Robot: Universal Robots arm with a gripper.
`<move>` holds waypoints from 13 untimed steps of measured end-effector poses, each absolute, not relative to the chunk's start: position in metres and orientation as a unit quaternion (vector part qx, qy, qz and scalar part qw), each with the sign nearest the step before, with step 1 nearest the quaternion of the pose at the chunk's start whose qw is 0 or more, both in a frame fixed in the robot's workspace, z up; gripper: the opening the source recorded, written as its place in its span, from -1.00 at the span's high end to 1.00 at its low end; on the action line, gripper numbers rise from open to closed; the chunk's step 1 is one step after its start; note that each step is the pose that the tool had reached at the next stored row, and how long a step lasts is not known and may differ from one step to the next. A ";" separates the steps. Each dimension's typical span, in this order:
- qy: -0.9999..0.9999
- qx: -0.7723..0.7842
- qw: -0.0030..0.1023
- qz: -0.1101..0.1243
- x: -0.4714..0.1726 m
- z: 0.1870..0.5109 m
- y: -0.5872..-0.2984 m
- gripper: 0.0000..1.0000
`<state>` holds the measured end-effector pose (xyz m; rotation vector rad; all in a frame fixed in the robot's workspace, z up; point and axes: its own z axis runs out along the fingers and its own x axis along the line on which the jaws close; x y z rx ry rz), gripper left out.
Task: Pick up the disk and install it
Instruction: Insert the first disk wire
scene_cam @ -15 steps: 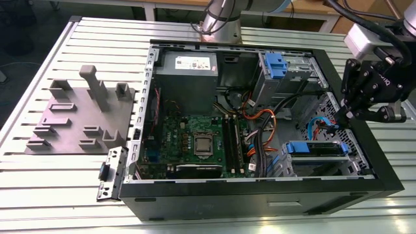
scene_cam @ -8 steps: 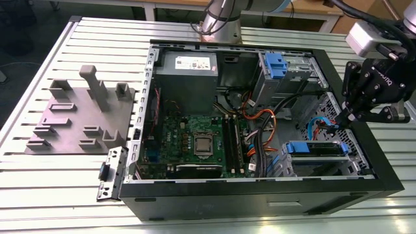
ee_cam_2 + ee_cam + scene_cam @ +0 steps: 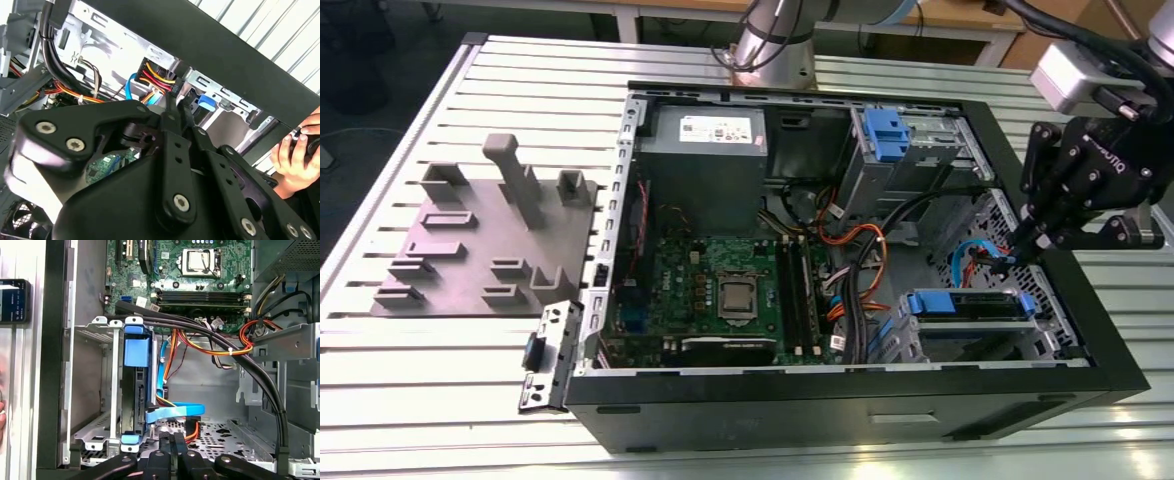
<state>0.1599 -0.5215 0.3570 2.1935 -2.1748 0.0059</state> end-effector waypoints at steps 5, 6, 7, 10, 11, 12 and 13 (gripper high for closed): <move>-0.704 0.710 0.031 0.005 0.162 0.356 -0.517 0.50; -0.703 0.710 0.033 0.007 0.162 0.356 -0.517 0.50; -0.703 0.710 0.035 0.009 0.162 0.355 -0.516 0.50; -0.702 0.711 0.039 0.013 0.162 0.353 -0.515 0.50; -0.702 0.711 0.040 0.013 0.162 0.353 -0.515 0.50; -0.702 0.711 0.040 0.014 0.162 0.352 -0.515 0.50; -0.702 0.711 0.041 0.014 0.162 0.352 -0.514 0.50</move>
